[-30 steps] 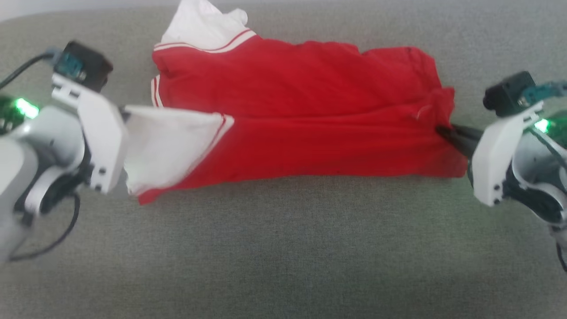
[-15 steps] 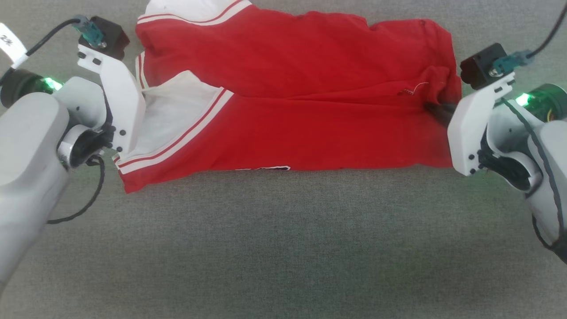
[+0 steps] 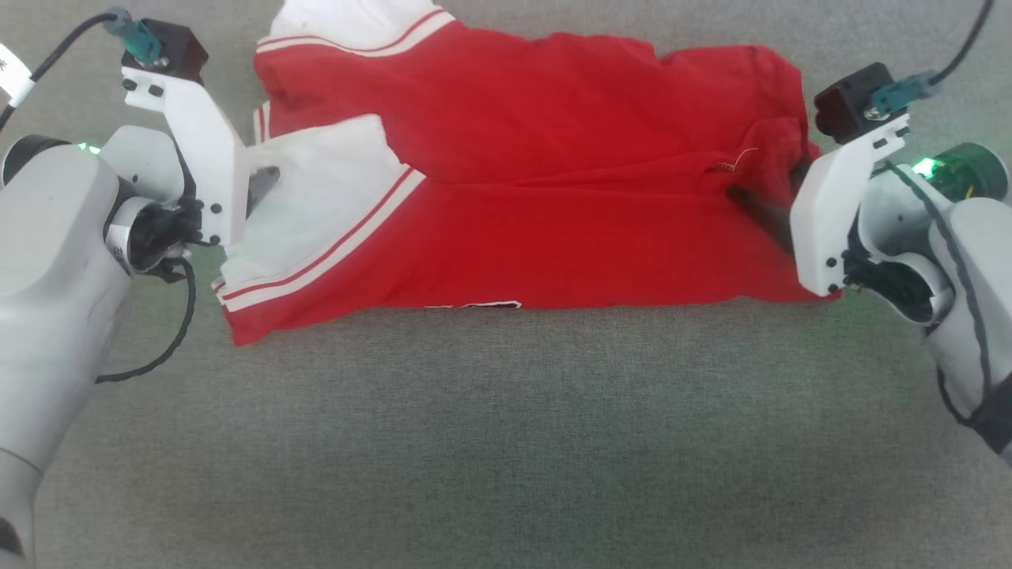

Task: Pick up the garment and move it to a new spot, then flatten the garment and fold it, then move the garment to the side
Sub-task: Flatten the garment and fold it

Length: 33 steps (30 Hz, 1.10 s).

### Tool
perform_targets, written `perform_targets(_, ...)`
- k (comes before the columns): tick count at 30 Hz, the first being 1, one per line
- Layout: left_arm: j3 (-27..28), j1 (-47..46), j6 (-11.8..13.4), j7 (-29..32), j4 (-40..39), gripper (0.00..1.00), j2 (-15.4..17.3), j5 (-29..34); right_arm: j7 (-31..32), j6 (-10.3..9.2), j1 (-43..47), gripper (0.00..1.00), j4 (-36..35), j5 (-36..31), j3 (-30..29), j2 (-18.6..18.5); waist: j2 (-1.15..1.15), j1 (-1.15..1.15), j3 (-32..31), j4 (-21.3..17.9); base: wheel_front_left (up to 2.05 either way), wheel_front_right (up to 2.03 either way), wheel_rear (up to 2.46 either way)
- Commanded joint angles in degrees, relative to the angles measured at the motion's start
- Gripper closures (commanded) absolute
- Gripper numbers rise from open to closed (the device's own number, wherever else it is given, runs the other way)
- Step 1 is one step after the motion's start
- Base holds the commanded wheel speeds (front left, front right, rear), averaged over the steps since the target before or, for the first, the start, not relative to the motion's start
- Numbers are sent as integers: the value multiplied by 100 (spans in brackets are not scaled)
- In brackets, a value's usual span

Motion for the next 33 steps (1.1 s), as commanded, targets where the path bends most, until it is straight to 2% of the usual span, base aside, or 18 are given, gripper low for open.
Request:
perform_targets(1,18,-61,21,-28,9,0,4,-36,-71,-8,40,0,-19,7,-39,-20,0,0,-52,29,0,0,0)
perform_targets(5,98,31,140,-17,-129,0,51,-128,-396,-8,164,0,-127,-36,-220,-106,0,0,-209,90,0,0,0)
perform_targets(10,138,307,345,62,-613,0,218,-206,-995,-7,443,0,-313,-233,-720,-200,0,0,-403,184,0,0,0)
perform_targets(16,149,865,807,383,-1637,0,510,-377,-1802,-7,897,0,-643,-803,-1645,-119,0,0,-573,303,0,0,0)
perform_targets(20,111,1309,1217,633,-2449,0,789,-445,-2165,-7,1227,0,-983,-1316,-2352,75,0,0,-623,328,0,0,0)
perform_targets(26,145,1944,1824,851,-3523,0,1163,-587,-2377,-6,1759,0,-1704,-2001,-3398,607,0,0,-650,265,0,0,0)
perform_targets(31,244,2299,2161,804,-3867,0,1364,-690,-2196,-5,2210,0,-2468,-2403,-3978,1088,0,0,-588,85,0,0,0)
perform_targets(33,287,2359,2211,769,-3796,0,1377,-732,-2099,-5,2325,0,-2671,-2494,-4053,1186,0,0,-554,11,0,0,0)
